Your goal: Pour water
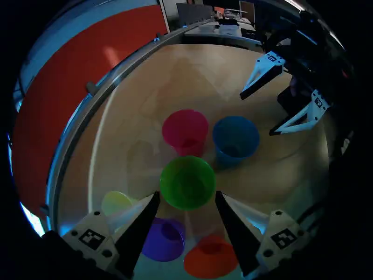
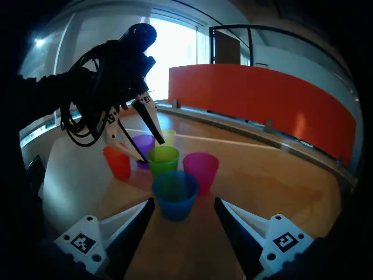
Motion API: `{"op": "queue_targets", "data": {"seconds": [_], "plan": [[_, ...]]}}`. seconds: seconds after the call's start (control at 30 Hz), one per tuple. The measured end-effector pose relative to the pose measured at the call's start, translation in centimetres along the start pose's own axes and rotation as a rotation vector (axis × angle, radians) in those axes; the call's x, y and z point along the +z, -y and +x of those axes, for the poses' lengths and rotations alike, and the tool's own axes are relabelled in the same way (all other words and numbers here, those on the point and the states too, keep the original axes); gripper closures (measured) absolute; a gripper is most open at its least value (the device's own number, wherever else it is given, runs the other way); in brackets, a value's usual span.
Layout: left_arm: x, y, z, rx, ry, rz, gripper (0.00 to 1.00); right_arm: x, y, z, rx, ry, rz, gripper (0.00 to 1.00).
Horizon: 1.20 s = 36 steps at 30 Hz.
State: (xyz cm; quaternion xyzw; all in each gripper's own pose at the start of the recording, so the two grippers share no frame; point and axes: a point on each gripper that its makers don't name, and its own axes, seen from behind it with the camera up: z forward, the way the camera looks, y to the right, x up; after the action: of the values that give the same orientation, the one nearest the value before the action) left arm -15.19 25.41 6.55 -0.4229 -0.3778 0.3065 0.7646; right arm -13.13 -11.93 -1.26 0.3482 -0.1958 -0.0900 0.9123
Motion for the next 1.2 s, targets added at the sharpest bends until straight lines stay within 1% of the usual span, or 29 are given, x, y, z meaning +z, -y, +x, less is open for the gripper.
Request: {"op": "queue_targets", "data": {"seconds": [0.47,0.9,1.2], "plan": [[1.2,0.2,0.6,0.024,0.033,0.01,0.12,0.4,-0.2,-0.3,0.006,0.0,0.007,0.01],[1.7,0.2,0.6,0.014,0.076,-0.008,0.1,0.6,-0.2,-0.3,0.002,-0.001,0.015,0.01],[2.2,0.2,0.9,-0.008,0.082,-0.027,0.1,0.6,-0.4,-0.6,0.004,0.001,0.014,0.01]]}}
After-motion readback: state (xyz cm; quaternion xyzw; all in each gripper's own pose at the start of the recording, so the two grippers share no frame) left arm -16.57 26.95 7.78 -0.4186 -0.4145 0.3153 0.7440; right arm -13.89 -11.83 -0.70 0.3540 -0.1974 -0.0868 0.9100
